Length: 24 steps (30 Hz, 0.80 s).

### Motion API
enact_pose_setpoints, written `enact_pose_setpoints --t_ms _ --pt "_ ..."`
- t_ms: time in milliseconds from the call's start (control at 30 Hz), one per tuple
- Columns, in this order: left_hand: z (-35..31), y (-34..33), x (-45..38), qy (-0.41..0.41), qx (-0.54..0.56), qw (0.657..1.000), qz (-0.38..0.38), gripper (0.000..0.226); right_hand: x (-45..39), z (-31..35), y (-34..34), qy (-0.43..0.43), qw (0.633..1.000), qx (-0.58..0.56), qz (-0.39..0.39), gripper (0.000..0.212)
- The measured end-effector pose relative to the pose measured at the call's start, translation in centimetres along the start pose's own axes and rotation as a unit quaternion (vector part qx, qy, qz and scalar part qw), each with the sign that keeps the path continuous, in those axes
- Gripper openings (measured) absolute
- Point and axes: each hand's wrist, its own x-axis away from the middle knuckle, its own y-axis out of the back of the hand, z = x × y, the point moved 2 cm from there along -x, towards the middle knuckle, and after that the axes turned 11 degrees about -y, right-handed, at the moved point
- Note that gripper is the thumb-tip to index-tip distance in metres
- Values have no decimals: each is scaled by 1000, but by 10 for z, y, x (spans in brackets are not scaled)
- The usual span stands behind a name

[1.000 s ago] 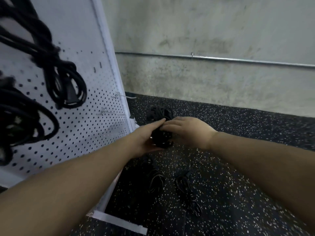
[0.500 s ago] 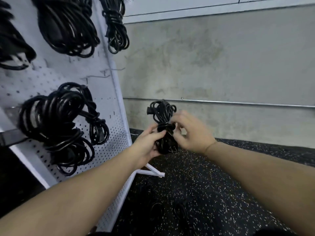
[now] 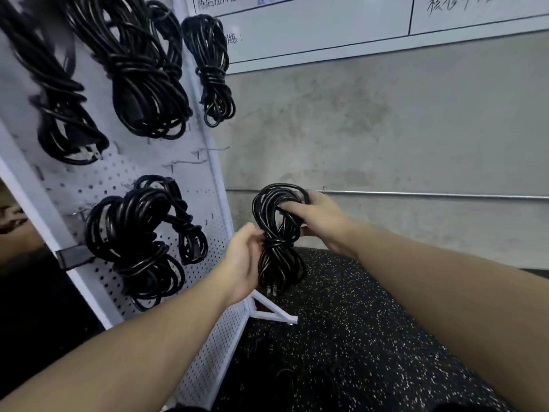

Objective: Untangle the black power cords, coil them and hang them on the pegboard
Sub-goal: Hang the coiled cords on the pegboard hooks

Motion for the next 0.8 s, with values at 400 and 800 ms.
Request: enact_pose_setpoints --t_ms 400,800 --pt "-15 4 -8 -75 -54 988 -125 42 -10 13 -24 -25 999 12 25 29" --pt "-27 13 -24 -129 -26 971 -198 51 -34 33 -40 -27 998 45 43 37"
